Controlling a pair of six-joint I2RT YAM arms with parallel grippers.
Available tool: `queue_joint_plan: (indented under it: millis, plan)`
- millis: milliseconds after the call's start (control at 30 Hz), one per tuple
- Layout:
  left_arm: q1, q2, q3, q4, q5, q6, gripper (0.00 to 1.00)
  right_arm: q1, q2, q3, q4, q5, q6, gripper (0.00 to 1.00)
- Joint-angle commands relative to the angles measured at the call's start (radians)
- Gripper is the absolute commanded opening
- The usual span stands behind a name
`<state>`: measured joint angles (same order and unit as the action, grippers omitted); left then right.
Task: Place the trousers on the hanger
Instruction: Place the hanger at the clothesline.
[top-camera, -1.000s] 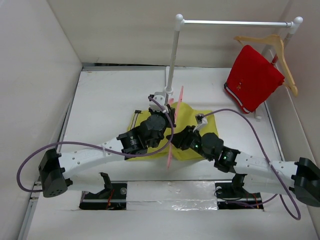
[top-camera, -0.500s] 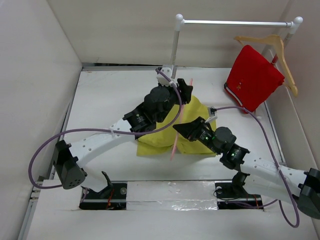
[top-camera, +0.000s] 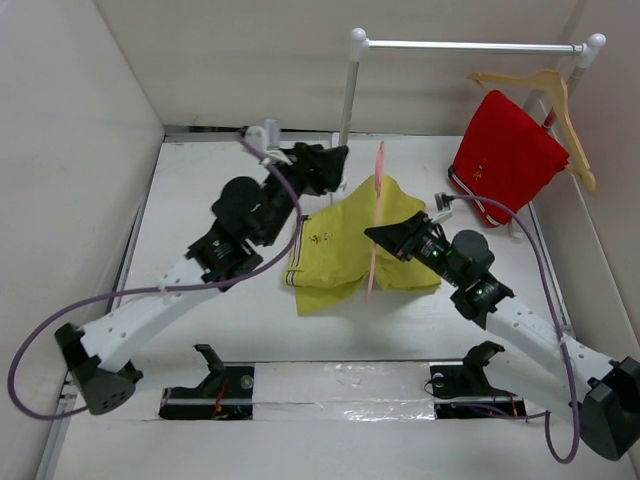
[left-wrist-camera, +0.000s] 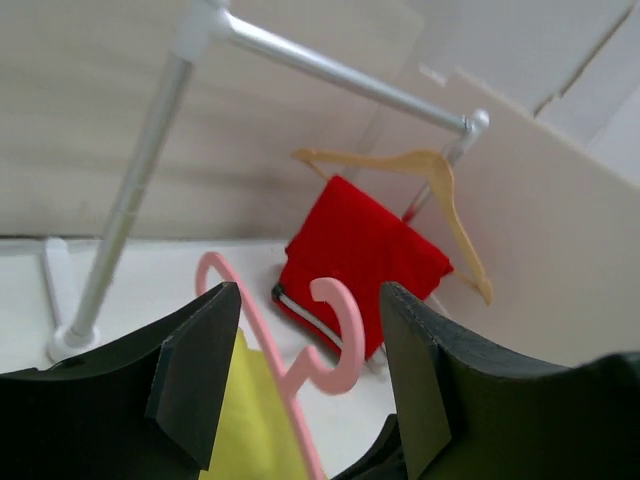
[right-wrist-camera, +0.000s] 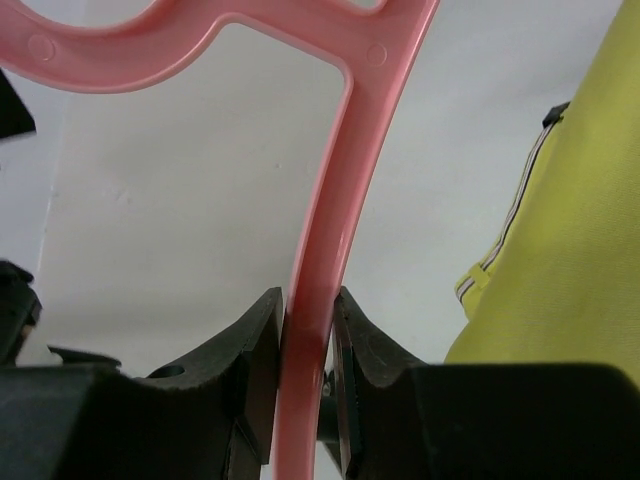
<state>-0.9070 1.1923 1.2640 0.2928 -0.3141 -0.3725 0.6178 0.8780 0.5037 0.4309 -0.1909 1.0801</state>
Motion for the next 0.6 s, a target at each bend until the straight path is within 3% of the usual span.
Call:
queue_joint_plan:
  millis: [0,300,567]
  plan:
    - [0.055,-0.144,-0.107,0.101,-0.011,0.003,0.54,-0.088,0.027,0.165,0.170,-0.132,-0.040,0.00]
    - [0.085,-0.296,-0.567,0.204,-0.054,-0.029,0.52,-0.302,0.153,0.373,0.178,-0.303,-0.023,0.00]
    - [0.085,-0.342,-0.722,0.269,-0.100,0.030,0.52,-0.423,0.361,0.525,0.299,-0.430,0.067,0.00]
